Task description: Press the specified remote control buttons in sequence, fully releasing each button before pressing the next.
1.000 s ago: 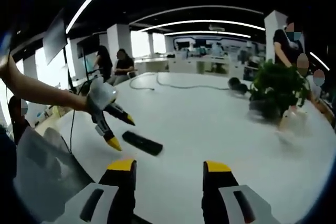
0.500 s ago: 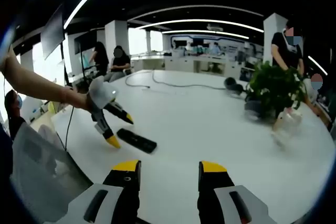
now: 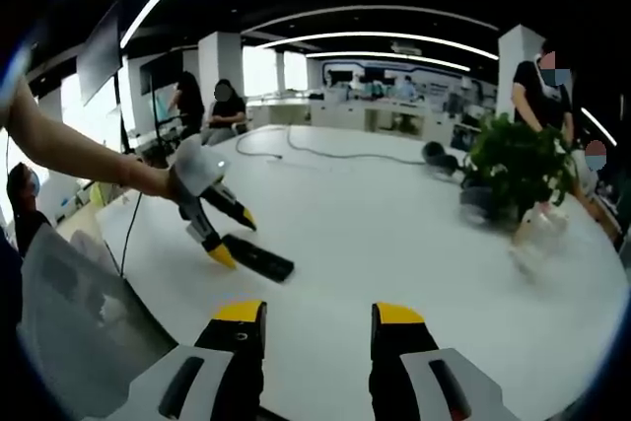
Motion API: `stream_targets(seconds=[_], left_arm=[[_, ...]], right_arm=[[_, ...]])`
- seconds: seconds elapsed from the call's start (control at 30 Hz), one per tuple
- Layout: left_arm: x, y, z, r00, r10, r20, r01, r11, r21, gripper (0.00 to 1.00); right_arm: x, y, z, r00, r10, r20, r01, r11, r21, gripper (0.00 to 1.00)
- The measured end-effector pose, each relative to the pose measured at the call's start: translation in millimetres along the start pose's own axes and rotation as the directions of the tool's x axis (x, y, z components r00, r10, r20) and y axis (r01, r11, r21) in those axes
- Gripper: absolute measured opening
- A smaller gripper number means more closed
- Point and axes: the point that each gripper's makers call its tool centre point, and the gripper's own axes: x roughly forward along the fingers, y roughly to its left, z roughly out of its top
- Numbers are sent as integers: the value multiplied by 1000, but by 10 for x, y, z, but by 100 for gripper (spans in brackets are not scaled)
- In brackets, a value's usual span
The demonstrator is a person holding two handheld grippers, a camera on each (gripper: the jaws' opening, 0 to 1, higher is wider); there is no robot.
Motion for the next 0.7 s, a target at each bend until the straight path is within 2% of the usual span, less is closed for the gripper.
stream_targets(seconds=[0.17,0.37,0.47,0.7], left_arm=[[-11,-114,16,999,-35,8,34,997,68,45],[-8,-136,22,999,-47,2,47,996,81,39],[-24,-165,8,998,-69,-4,69,989,129,27],[-21,-182,-1,998,-70,-12,71,988,138,26]], right_arm=[[24,22,-40,1000,17,-20,-17,1000,-1,40],[18,30,-33,1000,22,-16,-22,1000,-6,38],[19,32,-30,1000,23,-14,-23,1000,-7,37],[22,46,-15,1000,25,-10,-25,1000,-11,36]])
